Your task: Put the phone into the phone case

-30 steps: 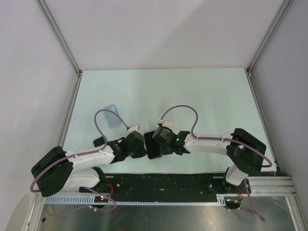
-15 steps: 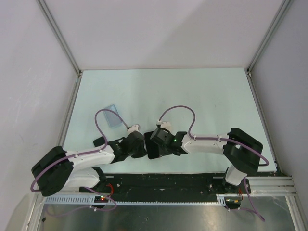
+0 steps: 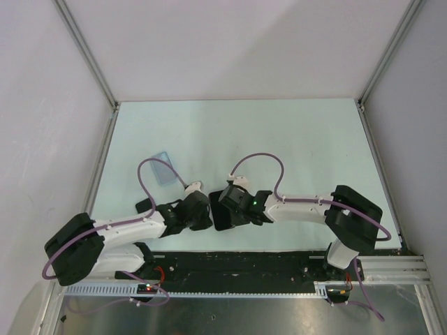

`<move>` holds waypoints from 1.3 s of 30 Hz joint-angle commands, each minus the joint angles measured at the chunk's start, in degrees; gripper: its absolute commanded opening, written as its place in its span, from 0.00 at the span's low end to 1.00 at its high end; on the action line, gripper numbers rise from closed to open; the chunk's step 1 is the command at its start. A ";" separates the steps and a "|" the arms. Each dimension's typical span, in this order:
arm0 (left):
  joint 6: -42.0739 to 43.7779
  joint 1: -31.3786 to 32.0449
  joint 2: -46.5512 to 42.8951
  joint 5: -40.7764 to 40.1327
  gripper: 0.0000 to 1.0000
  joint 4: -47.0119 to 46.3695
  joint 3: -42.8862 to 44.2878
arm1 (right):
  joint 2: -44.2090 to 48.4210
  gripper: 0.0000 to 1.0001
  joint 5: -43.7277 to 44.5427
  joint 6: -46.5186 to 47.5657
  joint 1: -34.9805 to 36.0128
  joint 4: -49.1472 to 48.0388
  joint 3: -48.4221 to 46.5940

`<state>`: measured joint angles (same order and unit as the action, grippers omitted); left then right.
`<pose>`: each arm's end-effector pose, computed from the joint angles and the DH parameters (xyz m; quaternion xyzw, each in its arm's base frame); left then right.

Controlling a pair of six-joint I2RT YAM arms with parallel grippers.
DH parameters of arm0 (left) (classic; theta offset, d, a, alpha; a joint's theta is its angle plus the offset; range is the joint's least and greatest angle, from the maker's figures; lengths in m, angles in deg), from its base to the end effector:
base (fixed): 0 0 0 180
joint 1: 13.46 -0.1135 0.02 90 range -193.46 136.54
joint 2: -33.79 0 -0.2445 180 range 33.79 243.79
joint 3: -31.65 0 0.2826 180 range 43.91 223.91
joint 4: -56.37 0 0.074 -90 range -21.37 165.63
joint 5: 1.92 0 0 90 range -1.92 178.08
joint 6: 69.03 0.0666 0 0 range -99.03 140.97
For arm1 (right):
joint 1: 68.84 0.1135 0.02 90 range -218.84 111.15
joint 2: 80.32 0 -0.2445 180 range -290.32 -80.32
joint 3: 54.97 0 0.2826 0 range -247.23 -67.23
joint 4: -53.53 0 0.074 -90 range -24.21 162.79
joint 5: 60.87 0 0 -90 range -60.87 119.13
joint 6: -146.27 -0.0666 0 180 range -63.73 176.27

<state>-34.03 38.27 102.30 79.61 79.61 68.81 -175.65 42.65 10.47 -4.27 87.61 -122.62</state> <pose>0.1643 -0.1924 0.0800 -0.0496 0.9490 -0.2014 0.2374 0.1681 0.3172 0.1034 -0.1287 0.9548 0.1337 0.2320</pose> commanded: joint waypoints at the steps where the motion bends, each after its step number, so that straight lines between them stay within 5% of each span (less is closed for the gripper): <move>1: 1.42 0.19 -1.49 -2.60 0.05 5.46 2.29 | 2.03 0.11 -1.48 2.21 -1.94 -0.13 0.33; 13: 6.90 -8.83 -2.00 -1.97 0.09 7.60 6.88 | 5.29 0.27 -7.73 9.82 -11.80 -9.14 -2.23; 22: 10.03 -15.57 8.50 -1.59 0.05 7.47 15.23 | -3.90 0.27 -12.70 14.59 -16.33 -12.90 -9.62; 39: 10.46 -16.48 16.35 -0.09 0.03 4.04 17.29 | -11.55 0.26 -16.11 16.12 -16.85 -12.74 -12.34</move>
<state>-25.01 22.07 117.80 79.13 85.65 83.92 -186.23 26.80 25.46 -20.97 76.09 -132.52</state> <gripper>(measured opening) 0.034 0.262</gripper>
